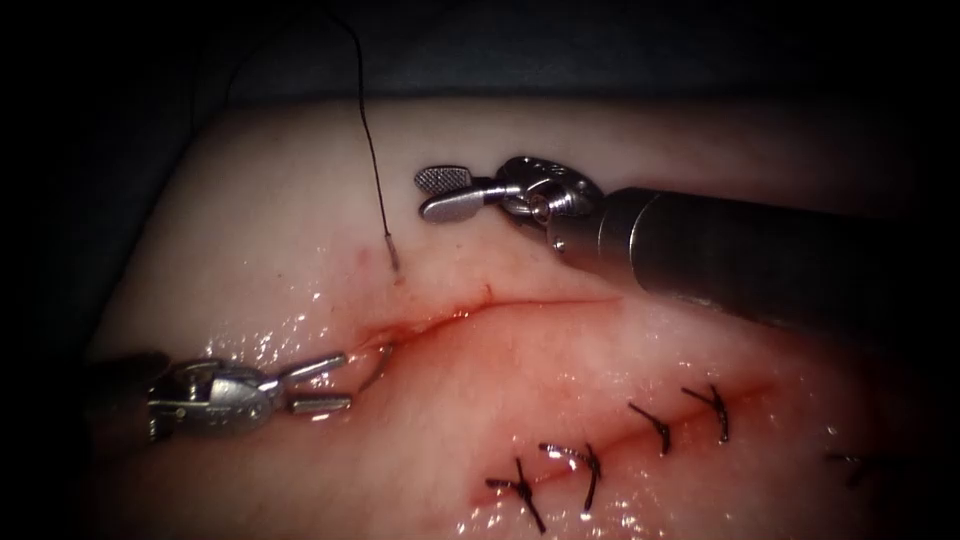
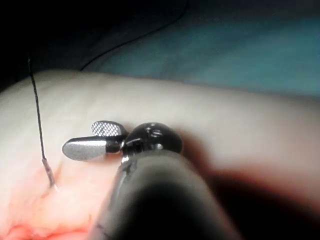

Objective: Wound Closure
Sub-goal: Pull the needle through the wound with the left tool.

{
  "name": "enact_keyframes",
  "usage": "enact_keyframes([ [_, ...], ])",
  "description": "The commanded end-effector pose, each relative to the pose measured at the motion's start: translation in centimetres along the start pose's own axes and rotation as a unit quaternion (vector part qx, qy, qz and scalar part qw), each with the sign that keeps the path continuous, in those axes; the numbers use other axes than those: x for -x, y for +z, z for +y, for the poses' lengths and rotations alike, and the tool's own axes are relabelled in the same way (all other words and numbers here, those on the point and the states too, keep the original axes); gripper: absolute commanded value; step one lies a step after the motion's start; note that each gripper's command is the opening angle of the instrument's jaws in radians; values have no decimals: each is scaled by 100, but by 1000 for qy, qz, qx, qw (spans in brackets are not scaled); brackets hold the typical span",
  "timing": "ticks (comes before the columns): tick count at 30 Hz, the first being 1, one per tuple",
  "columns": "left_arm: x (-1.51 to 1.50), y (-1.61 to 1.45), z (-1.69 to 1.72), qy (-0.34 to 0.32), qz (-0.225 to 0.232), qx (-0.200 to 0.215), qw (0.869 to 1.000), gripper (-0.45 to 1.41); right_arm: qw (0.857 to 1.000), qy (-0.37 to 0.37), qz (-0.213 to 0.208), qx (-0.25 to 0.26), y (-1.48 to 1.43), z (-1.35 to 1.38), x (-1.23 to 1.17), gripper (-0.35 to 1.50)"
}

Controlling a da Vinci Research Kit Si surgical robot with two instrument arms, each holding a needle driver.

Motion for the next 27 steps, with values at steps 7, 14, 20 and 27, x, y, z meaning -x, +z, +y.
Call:
enact_keyframes([
  [7,-1,16,-10,-1,4,0,1000,15,1000,-5,-1,-2,16,3,5,106],
  [14,8,27,-12,-7,-6,-6,1000,24,1000,-8,-2,-2,16,3,11,94],
  [20,10,40,-14,-11,-7,-9,1000,31,1000,-11,-2,-2,17,3,16,86],
  [27,10,54,-17,-13,-11,-8,1000,31,1000,-11,-2,-1,17,3,18,84],
])
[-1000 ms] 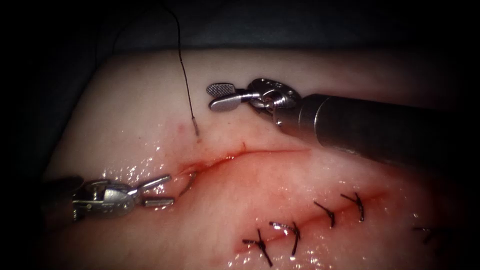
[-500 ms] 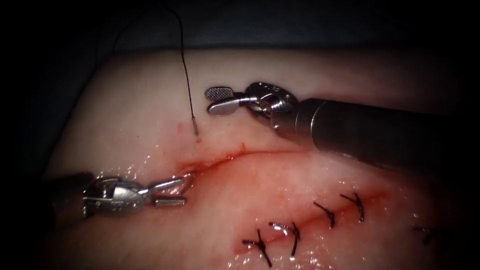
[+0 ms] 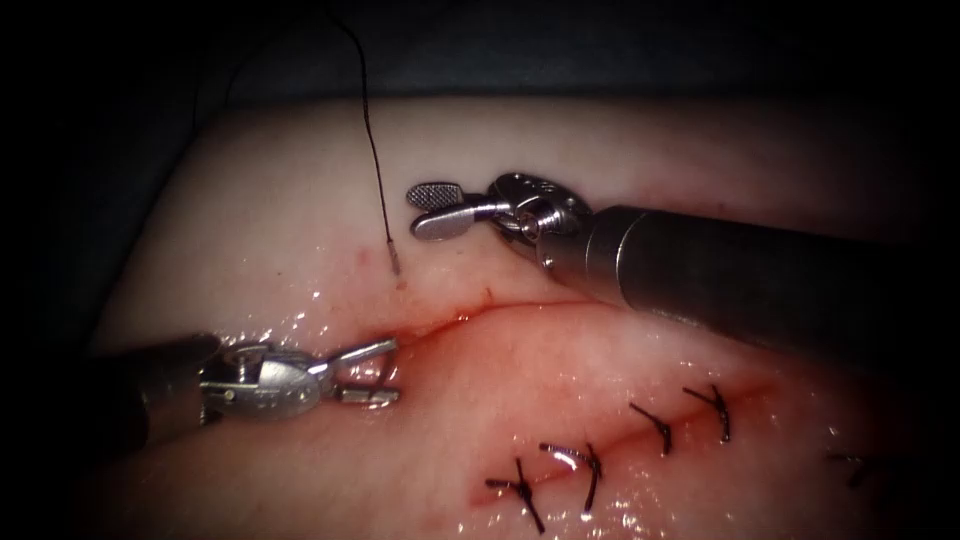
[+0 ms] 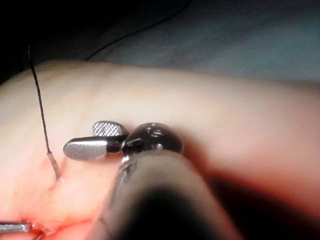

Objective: Wound Closure
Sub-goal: Pull the needle through the wound with the left tool.

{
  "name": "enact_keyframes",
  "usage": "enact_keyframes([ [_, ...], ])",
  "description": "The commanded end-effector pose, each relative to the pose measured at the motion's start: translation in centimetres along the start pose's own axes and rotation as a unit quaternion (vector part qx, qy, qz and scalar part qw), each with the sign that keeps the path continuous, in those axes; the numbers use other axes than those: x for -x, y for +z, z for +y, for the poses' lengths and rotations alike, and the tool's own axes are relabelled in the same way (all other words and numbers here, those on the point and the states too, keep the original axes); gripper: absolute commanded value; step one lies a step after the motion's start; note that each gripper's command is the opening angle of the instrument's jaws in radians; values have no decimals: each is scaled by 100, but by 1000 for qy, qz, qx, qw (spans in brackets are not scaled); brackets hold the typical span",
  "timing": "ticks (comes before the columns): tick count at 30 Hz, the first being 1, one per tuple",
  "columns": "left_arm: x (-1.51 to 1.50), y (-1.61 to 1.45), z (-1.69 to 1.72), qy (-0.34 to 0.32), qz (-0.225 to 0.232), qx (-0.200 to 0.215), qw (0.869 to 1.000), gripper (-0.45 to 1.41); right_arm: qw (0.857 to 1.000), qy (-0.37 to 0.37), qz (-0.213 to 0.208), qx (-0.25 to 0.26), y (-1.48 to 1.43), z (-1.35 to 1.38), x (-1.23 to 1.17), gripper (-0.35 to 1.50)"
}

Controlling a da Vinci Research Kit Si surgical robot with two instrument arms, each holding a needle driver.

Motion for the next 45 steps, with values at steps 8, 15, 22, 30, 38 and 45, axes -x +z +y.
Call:
enact_keyframes([
  [8,3,5,-14,-45,-17,62,997,-45,1000,-4,0,-1,11,3,-3,78],
  [15,-17,3,-18,-131,14,109,985,-45,1000,-4,1,-1,11,3,-3,74],
  [22,-49,-5,-26,-270,34,160,949,-45,1000,-5,1,-1,12,3,-2,67],
  [30,-71,-10,-26,-345,40,192,918,-45,1000,-5,0,-1,12,3,-1,59],
  [38,-113,-23,-21,-381,96,265,881,-45,1000,-8,-1,-1,11,3,4,54],
  [45,-144,-37,-23,-339,137,273,890,-45,1000,-7,1,4,7,2,5,51],
])
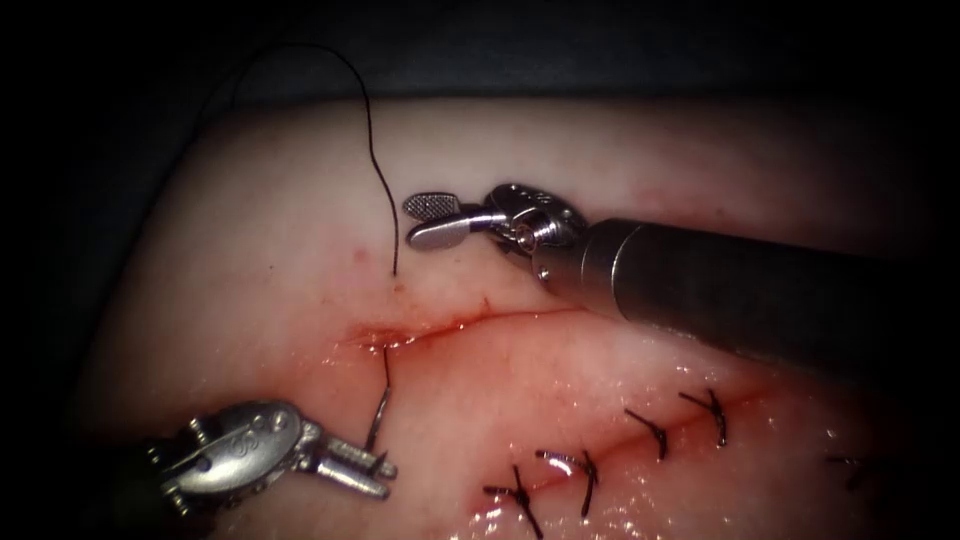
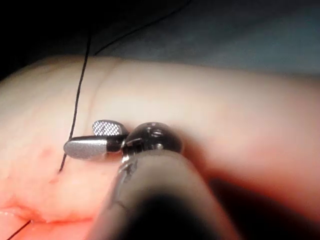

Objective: Wound Closure
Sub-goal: Pull the needle through the wound with the left tool, then pass the needle back to the right gripper.

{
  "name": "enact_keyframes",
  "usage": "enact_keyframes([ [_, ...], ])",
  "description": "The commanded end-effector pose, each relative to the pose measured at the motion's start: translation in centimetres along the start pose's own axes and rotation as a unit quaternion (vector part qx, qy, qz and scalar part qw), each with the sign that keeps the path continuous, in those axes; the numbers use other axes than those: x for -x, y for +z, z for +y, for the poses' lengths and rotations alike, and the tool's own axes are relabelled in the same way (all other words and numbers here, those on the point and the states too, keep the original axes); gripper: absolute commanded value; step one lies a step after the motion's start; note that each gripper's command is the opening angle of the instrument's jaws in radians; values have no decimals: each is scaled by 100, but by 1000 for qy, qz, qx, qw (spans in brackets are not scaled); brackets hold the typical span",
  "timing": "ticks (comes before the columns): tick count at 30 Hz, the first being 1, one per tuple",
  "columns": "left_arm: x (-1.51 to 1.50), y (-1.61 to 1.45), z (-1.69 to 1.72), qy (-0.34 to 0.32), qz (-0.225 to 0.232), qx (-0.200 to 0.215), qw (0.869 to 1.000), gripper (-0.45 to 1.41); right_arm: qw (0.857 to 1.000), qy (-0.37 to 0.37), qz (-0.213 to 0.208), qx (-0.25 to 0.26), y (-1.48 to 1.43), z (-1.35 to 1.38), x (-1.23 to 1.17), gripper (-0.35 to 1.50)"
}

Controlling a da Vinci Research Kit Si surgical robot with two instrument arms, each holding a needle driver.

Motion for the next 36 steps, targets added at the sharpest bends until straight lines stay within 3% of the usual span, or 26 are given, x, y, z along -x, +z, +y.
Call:
enact_keyframes([
  [1,-7,3,-3,32,8,-6,999,-45,1000,0,1,0,9,2,-4,51],
  [4,-26,0,2,119,7,-58,991,-45,1000,1,1,4,2,0,-4,47],
  [8,-43,-9,-4,237,1,-128,963,-45,1000,4,4,17,-11,-6,-4,29],
  [9,-43,-9,-4,237,1,-128,963,-45,1000,4,4,17,-11,-6,-4,29],
  [11,-51,-14,-11,271,-1,-160,949,-45,1000,5,7,24,-17,-9,-5,12],
  [18,-76,-28,-34,309,8,-203,929,-45,998,1,-36,53,-19,-12,-4,5],
  [20,-88,-36,-46,321,15,-220,921,-45,997,0,-55,62,-20,-13,-5,-15],
  [21,-94,-41,-54,327,16,-232,916,-45,996,1,-56,62,-20,-14,-6,-35],
  [25,-102,-48,-65,339,18,-252,906,-45,997,4,-51,60,-20,-14,-10,-33],
  [26,-105,-52,-72,348,16,-260,901,-45,997,7,-42,56,-22,-16,-15,-6],
  [27,-105,-52,-72,348,16,-260,901,-45,997,7,-42,56,-22,-16,-15,-6],
  [28,-108,-55,-77,352,17,-267,897,-45,998,9,-40,55,-23,-18,-18,12],
  [29,-111,-58,-84,356,15,-274,893,-45,998,13,-39,54,-24,-23,-24,59],
  [31,-112,-60,-90,363,13,-280,889,-45,998,18,-36,51,-25,-31,-31,89],
  [36,-99,-54,-96,376,6,-286,881,-45,998,52,-32,25,-20,-60,-43,116],
])
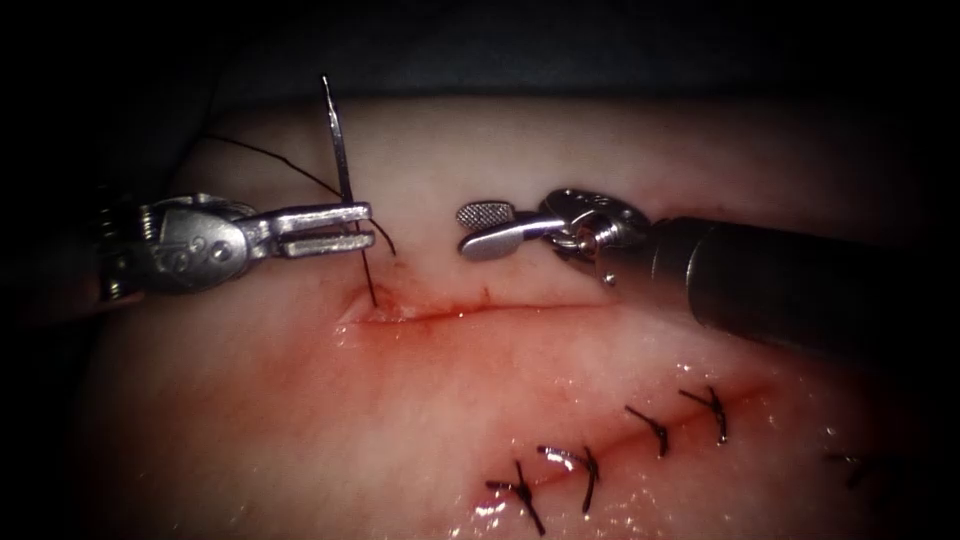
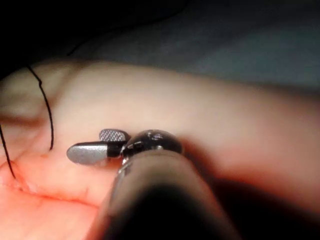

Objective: Wound Closure
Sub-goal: Pass the needle back to the right gripper.

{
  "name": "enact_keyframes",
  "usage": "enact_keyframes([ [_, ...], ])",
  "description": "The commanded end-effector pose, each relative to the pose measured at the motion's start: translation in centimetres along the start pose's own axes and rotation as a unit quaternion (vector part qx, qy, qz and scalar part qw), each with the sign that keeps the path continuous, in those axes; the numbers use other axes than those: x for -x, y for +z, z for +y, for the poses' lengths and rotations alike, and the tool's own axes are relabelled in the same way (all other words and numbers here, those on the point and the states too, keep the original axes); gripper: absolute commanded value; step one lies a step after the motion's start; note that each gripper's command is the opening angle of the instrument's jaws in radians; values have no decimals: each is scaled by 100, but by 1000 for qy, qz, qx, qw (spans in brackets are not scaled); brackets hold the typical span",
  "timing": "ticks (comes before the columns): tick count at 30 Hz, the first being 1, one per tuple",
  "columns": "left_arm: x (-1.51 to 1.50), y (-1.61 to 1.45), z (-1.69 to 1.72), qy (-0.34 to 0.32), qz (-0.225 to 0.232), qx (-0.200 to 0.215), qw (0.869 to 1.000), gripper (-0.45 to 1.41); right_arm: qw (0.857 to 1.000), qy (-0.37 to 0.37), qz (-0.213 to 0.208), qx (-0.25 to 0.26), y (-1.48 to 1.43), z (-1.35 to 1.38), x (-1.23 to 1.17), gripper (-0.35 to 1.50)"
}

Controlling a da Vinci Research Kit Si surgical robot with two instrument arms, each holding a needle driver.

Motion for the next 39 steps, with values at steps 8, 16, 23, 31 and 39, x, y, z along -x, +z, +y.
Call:
enact_keyframes([
  [8,39,13,53,31,-4,-5,1000,-45,998,59,3,-33,41,-39,-5,131],
  [16,42,21,79,55,-16,1,998,-45,994,101,1,-38,58,-39,-5,135],
  [23,50,24,80,59,-20,11,998,-45,992,111,-10,-52,59,-48,-2,135],
  [31,60,26,81,61,-27,24,997,-45,990,123,-20,-67,60,-61,5,133],
  [39,57,29,83,63,-32,29,997,-45,989,125,-23,-70,69,-61,9,128],
])
